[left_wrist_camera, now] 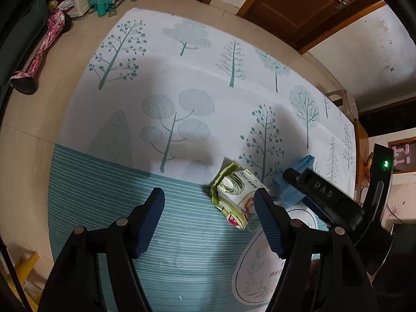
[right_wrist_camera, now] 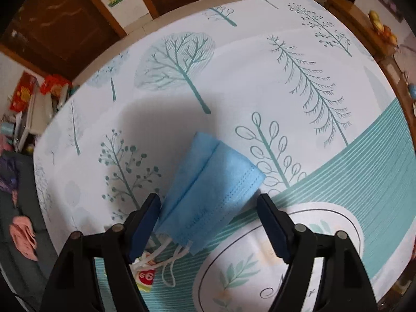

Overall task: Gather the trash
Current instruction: 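Grasp the green snack wrapper with the left gripper while the right gripper grasps the blue mask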

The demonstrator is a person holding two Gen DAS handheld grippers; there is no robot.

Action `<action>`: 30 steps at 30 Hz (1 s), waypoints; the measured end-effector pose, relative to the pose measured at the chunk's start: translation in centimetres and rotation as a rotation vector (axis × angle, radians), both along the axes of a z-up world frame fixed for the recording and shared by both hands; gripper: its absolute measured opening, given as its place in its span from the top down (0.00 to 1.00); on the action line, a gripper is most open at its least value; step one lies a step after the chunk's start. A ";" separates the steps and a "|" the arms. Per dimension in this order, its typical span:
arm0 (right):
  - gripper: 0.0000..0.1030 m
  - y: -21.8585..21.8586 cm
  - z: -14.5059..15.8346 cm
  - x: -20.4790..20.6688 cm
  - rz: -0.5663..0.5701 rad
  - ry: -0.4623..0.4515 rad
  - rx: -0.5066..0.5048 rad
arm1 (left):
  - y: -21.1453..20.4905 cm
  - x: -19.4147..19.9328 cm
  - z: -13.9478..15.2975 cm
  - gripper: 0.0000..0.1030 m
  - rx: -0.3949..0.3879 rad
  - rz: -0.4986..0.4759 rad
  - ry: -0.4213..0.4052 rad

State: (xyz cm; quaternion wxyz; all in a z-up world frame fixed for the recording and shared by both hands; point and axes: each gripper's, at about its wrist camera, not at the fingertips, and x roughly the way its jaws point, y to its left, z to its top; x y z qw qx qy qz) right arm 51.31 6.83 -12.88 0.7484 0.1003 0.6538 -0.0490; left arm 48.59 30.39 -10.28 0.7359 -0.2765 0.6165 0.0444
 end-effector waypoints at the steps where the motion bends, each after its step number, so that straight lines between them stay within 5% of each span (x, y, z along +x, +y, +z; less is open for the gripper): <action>1: 0.44 0.1 0.1 -0.2 0.016 -0.004 -0.019 | -0.1 0.0 -0.1 0.30 -0.002 0.001 0.008; 7: 0.83 -1.2 0.5 -1.4 0.109 -0.046 0.001 | -1.1 0.4 -0.9 0.20 -0.050 0.036 0.060; 13: 0.88 -2.9 0.6 -2.8 0.139 -0.066 0.070 | -3.0 1.3 -1.3 0.09 0.001 0.097 0.079; 21: 0.89 -5.5 0.6 -3.5 0.174 -0.100 0.116 | -4.5 1.5 -3.5 0.08 0.057 0.240 0.185; 30: 0.89 -7.7 0.9 -4.5 0.206 -0.114 0.149 | -6.8 2.7 -4.9 0.08 0.132 0.297 0.190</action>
